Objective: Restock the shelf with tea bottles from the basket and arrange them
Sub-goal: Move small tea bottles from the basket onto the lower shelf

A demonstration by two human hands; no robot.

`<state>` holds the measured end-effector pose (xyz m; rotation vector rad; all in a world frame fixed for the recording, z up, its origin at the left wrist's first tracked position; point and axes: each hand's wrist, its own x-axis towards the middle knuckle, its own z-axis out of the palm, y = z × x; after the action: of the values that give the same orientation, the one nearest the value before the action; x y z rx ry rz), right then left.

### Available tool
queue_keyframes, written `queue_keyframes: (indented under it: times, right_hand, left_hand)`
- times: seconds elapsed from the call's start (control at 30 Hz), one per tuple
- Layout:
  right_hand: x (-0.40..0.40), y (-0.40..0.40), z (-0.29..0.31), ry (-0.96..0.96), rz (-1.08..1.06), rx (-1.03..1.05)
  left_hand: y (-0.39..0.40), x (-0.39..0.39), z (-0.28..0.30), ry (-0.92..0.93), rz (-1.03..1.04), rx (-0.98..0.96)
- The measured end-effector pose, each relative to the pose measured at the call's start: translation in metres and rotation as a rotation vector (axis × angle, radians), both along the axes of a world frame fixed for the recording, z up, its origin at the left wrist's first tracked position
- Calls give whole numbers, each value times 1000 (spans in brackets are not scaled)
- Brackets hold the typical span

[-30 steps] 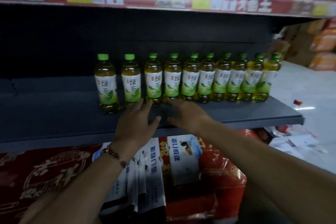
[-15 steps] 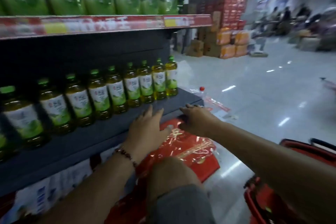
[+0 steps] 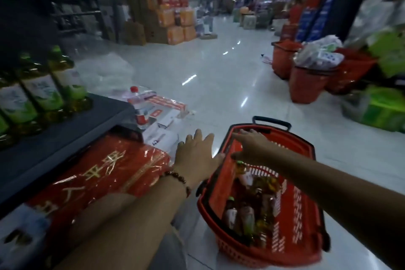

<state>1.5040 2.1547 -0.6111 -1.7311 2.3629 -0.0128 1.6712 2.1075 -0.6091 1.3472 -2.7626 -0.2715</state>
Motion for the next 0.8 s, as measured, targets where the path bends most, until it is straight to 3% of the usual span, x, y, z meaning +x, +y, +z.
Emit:
queue_keyframes:
  times: [0.37, 0.8]
  right_hand:
    - [-74, 35, -148, -222, -291, 181]
    - [-87, -38, -274, -290, -522, 158]
  left_hand:
    - [8, -84, -79, -75, -215, 70]
    - [-40, -94, -108, -129, -219, 131]
